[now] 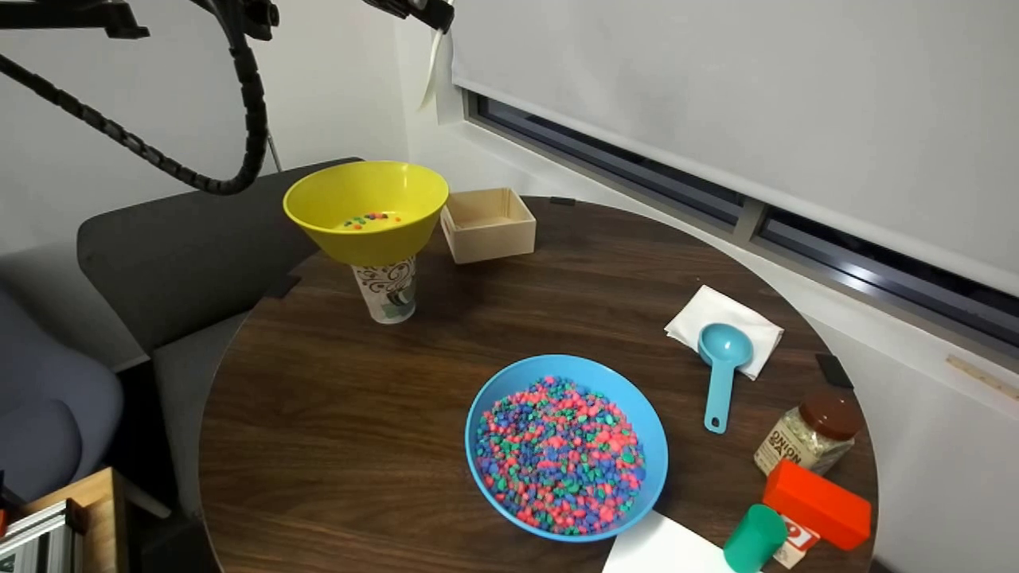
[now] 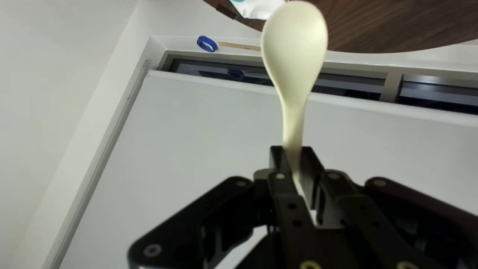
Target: Pick up the yellow bowl and put it on top of the styrofoam cup, Pick up the white spoon and used it to move the content from the blue bowl into the yellow before putting it back down on the table
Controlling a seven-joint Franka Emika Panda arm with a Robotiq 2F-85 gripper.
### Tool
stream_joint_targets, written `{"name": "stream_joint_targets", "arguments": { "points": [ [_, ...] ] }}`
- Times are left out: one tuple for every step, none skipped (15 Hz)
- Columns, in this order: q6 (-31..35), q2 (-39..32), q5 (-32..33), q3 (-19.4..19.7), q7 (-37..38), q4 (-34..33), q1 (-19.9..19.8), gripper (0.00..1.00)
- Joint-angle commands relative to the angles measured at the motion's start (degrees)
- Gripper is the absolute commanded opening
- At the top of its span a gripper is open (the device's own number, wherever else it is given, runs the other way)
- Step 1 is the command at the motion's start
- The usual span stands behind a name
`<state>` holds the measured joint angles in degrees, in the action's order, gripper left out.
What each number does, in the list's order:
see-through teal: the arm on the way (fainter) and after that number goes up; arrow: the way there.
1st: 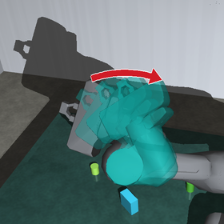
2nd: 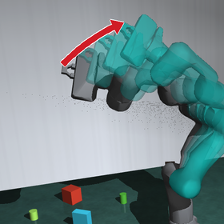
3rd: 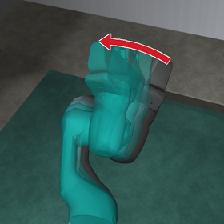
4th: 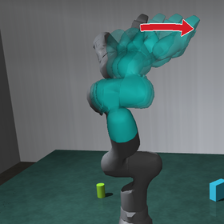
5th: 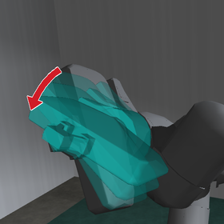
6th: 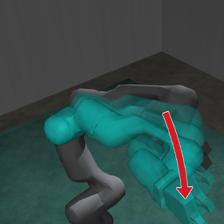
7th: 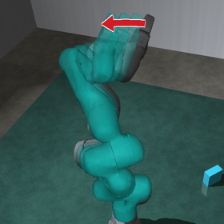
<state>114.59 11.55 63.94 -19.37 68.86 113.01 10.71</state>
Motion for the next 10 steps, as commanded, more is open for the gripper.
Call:
{"name": "stream_joint_targets", "arguments": {
  "points": [
    [0.71, 2.48, -7.67, 3.67, -3.13, 0.74, 0.57, 0.03],
    [0.84, 3.39, -10.53, 4.83, -4.21, 0.99, 0.22, 0.03],
    [1.04, 4.54, -13.88, 6.21, -5.56, 1.31, -0.13, 0.03],
    [1.15, 5.48, -16.66, 7.39, -6.86, 1.47, -0.51, 0.03],
    [0.76, 6.32, -19.59, 8.44, -8.23, 1.45, -0.91, 0.03],
    [1.33, 7.31, -24.22, 9.91, -10.16, 1.64, -1.06, 0.03],
    [1.23, 8.12, -27.87, 10.83, -11.57, 1.79, -1.44, 0.03],
    [0.99, 9.04, -31.70, 11.68, -13.11, 1.89, -1.97, 0.03],
    [0.85, 9.92, -35.35, 12.39, -14.29, 2.17, -2.60, 0.03],
    [-0.21, 10.69, -38.75, 12.87, -15.09, 2.39, -3.56, 0.03]
  ]
}}
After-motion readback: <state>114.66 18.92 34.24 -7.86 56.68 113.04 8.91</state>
